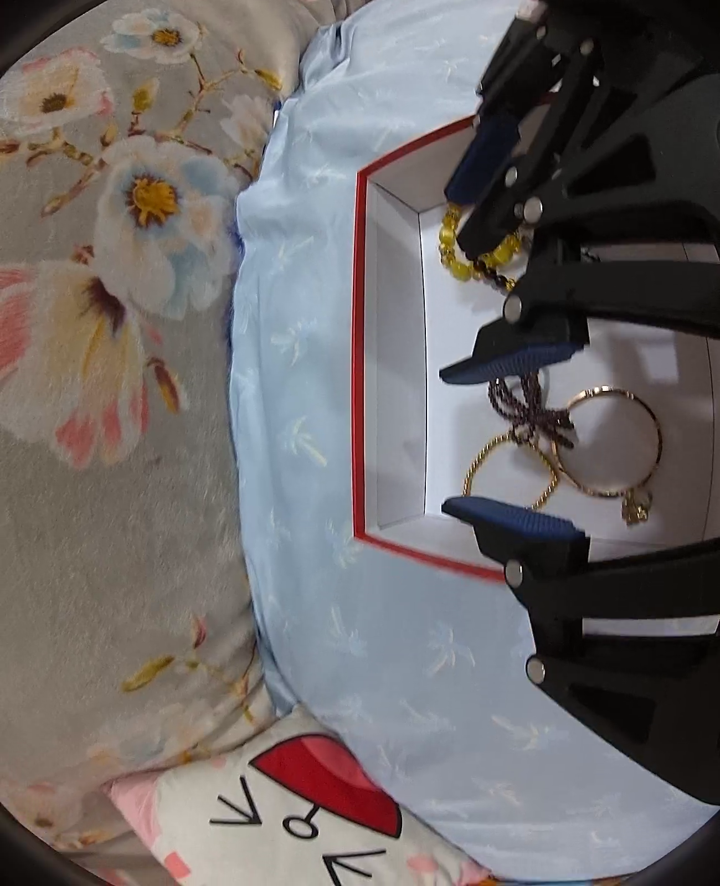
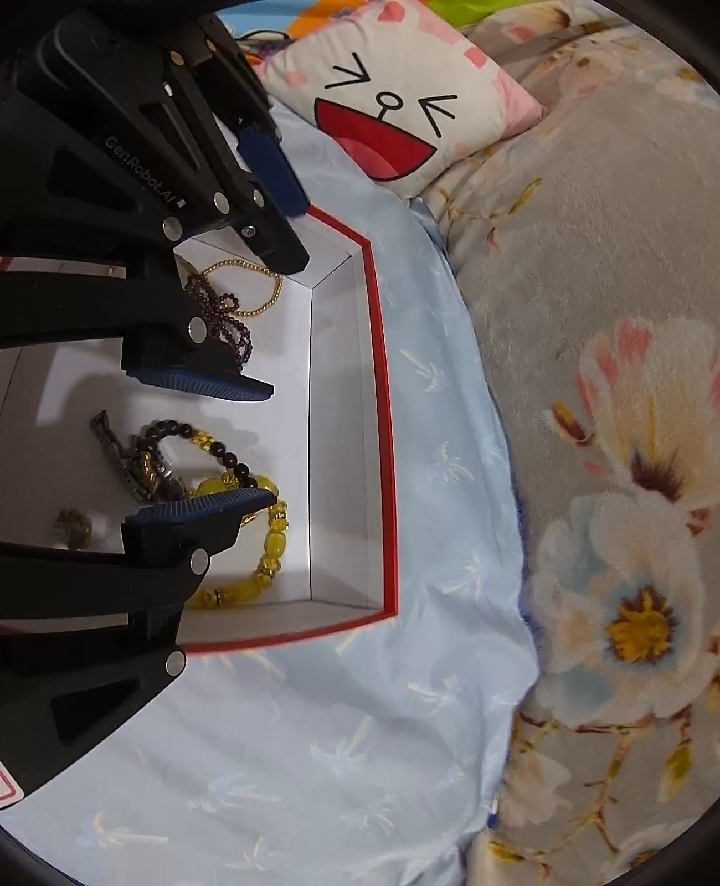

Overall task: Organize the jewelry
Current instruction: 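Carry both dark bracelets into the red box and open both tools, then withdraw both tools toward the red bead and yellow amber bracelets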

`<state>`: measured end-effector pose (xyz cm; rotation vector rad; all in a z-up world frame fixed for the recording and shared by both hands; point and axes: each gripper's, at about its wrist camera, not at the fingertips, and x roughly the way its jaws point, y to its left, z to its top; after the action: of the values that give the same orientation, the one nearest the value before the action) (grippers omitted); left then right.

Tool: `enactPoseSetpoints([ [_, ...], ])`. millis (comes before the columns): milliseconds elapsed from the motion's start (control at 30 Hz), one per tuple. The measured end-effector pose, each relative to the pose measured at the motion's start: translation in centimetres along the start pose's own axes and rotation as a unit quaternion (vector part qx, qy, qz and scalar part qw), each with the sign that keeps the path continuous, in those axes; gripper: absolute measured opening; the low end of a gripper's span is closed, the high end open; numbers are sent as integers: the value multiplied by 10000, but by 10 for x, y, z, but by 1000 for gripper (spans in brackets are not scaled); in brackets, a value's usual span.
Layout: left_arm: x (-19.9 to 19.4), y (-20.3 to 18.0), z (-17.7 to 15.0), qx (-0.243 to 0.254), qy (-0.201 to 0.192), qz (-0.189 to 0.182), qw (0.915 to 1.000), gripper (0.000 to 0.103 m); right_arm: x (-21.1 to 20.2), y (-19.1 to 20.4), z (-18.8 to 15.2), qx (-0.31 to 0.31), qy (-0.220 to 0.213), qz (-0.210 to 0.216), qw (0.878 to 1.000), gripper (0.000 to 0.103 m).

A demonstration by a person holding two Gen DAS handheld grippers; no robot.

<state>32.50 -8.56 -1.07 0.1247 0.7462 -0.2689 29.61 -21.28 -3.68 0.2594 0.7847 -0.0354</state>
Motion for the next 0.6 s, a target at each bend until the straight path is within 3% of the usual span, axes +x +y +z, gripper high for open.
enactPoseSetpoints([
  [300,-28,11,-23,52,-218,287,9993,42,-39,10,-23,-375,-325,-154,9986,42],
  [600,-55,18,-48,-15,-203,278,9994,42,-70,11,-48,-279,-345,-35,9990,42],
])
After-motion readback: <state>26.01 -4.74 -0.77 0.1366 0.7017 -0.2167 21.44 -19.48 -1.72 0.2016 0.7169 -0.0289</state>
